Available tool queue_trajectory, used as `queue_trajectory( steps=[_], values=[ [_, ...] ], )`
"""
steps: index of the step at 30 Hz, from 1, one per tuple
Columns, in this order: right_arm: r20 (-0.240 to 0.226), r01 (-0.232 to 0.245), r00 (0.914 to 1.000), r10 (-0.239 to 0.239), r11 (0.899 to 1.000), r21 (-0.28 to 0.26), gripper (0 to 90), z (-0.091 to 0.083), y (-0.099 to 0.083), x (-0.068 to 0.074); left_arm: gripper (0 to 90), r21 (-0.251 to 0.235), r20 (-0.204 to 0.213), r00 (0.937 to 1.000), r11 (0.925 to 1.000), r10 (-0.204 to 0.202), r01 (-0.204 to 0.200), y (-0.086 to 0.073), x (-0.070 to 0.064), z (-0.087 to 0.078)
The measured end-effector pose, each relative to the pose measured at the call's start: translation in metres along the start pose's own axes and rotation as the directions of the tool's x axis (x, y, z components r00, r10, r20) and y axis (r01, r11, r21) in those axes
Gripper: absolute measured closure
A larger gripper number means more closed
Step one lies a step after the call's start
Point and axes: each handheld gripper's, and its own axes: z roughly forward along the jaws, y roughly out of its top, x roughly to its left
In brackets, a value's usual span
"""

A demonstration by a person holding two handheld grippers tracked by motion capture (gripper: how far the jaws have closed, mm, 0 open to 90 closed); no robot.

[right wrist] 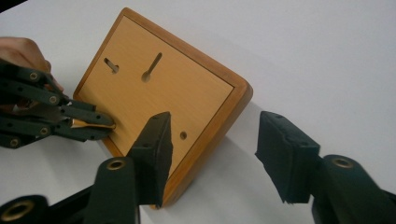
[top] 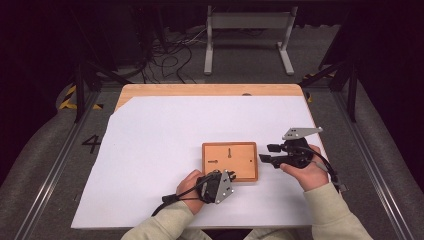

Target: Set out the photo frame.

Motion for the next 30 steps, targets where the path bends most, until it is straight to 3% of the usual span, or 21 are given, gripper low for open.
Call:
queue_trajectory(
  steps=[4,9,16,30],
  values=[
    [-0.029,-0.051,0.9983,0.050,0.999,-0.002,35.3,0.015,0.006,-0.007,84.0,-0.004,0.000,1.0000,1.0000,-0.004,0.004,0.000,0.000,0.000],
    [-0.053,-0.064,0.9966,0.063,0.998,-0.001,31.8,0.031,0.010,-0.013,84.1,-0.002,0.000,1.0000,1.0000,-0.007,0.007,-0.001,0.000,0.000],
    [-0.079,-0.086,0.9928,0.090,0.995,0.053,26.3,0.051,0.010,-0.021,84.0,-0.005,0.000,1.0000,1.0000,-0.007,0.007,-0.001,0.000,0.000],
    [-0.195,-0.122,0.9713,0.137,0.989,0.086,23.6,0.078,0.007,-0.024,84.1,-0.004,-0.009,0.9999,0.9999,0.009,-0.009,-0.001,-0.001,0.000]
  ],
)
